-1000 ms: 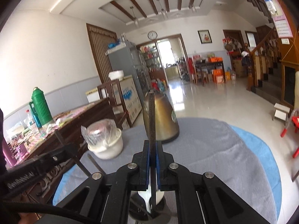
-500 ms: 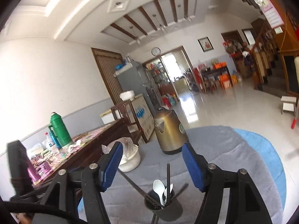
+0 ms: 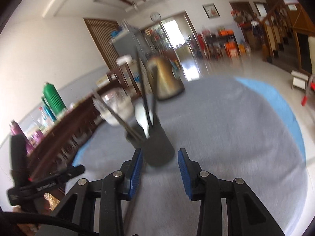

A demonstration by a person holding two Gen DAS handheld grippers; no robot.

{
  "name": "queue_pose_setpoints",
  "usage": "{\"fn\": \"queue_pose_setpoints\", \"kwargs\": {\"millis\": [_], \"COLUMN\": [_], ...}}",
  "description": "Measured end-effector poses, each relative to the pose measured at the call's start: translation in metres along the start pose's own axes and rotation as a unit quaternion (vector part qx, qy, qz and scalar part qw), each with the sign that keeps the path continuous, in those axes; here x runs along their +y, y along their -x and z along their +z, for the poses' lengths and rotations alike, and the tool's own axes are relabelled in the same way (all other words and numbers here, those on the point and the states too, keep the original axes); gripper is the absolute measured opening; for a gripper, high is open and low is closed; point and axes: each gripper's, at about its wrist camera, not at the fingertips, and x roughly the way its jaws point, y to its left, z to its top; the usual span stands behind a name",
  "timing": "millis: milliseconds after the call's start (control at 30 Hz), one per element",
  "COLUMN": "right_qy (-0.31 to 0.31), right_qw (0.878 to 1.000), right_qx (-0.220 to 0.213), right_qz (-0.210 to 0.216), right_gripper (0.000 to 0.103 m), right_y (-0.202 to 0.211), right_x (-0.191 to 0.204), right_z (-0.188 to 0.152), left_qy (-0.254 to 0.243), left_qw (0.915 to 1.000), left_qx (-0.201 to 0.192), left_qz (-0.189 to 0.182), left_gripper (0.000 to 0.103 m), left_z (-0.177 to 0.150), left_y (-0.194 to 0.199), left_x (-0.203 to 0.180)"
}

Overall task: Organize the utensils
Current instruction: 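Move both tools back over the table toward the remaining dark chopsticks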

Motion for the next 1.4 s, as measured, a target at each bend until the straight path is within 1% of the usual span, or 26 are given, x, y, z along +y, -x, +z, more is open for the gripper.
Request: {"fn": "queue_pose_setpoints", "kwargs": {"millis": [67, 167, 233, 333, 400, 533, 667, 833, 1067, 1333, 1400], "right_qy": [-0.007, 0.0, 0.002, 0.01, 0.012, -0.004, -0.042, -0.063, -0.071, -0.075, -0.076], "right_qw": [1.0, 0.999, 0.999, 0.999, 0.999, 1.0, 0.998, 0.995, 0.994, 0.993, 0.993], "right_qx": [0.023, 0.038, 0.041, 0.039, 0.036, 0.022, 0.03, 0.038, 0.04, 0.04, 0.04], "right_qz": [0.0, 0.003, 0.01, 0.011, 0.014, 0.019, 0.042, 0.062, 0.078, 0.083, 0.082], "right_gripper": [0.04, 0.04, 0.04, 0.04, 0.04, 0.04, 0.04, 0.04, 0.04, 0.04, 0.04], "right_y": [-0.011, -0.019, -0.02, -0.023, -0.026, -0.032, -0.04, -0.045, -0.046, -0.046, -0.047], "right_x": [-0.005, -0.004, -0.004, -0.006, -0.002, -0.009, -0.024, -0.032, -0.035, -0.037, -0.037], "right_z": [-0.014, -0.026, -0.032, -0.039, -0.039, -0.038, -0.036, -0.036, -0.036, -0.036, -0.036], "left_qy": [-0.009, -0.005, 0.0, -0.007, -0.018, -0.03, -0.033, -0.041, -0.05, -0.056, -0.055], "left_qw": [0.9999, 0.9997, 0.9993, 0.9986, 0.9982, 0.9973, 0.9966, 0.9959, 0.9953, 0.9941, 0.9939], "left_qx": [0.008, 0.025, 0.038, 0.051, 0.057, 0.066, 0.075, 0.079, 0.083, 0.092, 0.095], "left_qz": [0.005, 0.001, -0.005, -0.009, -0.01, -0.012, -0.012, -0.013, -0.01, 0.0, 0.008], "left_gripper": [0.056, 0.057, 0.057, 0.057, 0.057, 0.057, 0.057, 0.057, 0.057, 0.057, 0.057], "left_z": [-0.01, -0.02, -0.026, -0.034, -0.038, -0.042, -0.044, -0.043, -0.039, -0.034, -0.034], "left_y": [-0.004, -0.012, -0.017, -0.021, -0.023, -0.03, -0.04, -0.049, -0.06, -0.076, -0.08], "left_x": [-0.002, -0.002, -0.001, -0.008, -0.013, -0.021, -0.025, -0.031, -0.04, -0.047, -0.048]}}
